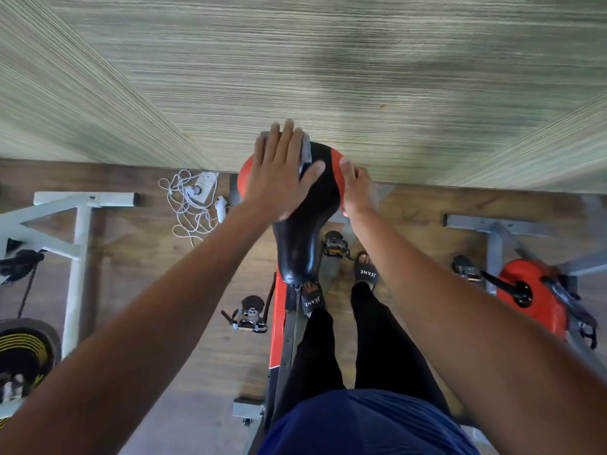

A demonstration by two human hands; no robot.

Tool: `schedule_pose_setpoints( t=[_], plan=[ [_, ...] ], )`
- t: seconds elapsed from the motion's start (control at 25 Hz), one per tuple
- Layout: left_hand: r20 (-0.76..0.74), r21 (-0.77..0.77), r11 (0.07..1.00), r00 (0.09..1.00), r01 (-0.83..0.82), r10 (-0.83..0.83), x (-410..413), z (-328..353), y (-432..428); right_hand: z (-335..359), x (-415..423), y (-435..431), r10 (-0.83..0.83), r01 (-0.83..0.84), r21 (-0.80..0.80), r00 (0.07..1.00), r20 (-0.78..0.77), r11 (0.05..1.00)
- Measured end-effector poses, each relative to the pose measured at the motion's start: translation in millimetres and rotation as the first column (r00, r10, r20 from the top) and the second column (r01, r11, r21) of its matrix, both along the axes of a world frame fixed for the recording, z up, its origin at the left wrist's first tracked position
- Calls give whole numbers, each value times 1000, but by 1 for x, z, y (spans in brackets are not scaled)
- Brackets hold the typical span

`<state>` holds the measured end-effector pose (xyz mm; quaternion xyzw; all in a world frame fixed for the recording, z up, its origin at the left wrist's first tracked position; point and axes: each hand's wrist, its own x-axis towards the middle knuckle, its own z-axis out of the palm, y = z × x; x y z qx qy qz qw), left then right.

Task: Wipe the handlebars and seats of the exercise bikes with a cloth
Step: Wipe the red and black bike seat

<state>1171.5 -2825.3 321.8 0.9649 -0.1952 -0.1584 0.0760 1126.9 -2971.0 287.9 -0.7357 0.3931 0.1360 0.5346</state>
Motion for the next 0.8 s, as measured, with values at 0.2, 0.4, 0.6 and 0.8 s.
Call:
schedule_pose_setpoints(
  t=[0.2, 0.4, 0.6, 0.8],
  plan=[
    [-21, -12, 1000, 999, 23, -24, -91, -1, 13, 15, -1, -2, 76, -76, -31, 997, -14, 997],
    [56, -176, 984, 998, 13, -3, -171, 2, 32, 25, 3, -11, 204, -212, -81, 974, -93, 974],
    [-43, -563, 816, 991, -131, 130, -186, -3, 46, 42, -6, -7, 190, -183, -279, 982, -2, 943],
    [-576, -696, 39, 591, -716, 565, -141, 48, 32, 83, -28, 10, 475, -466, -112, 815, 332, 878]
  ],
)
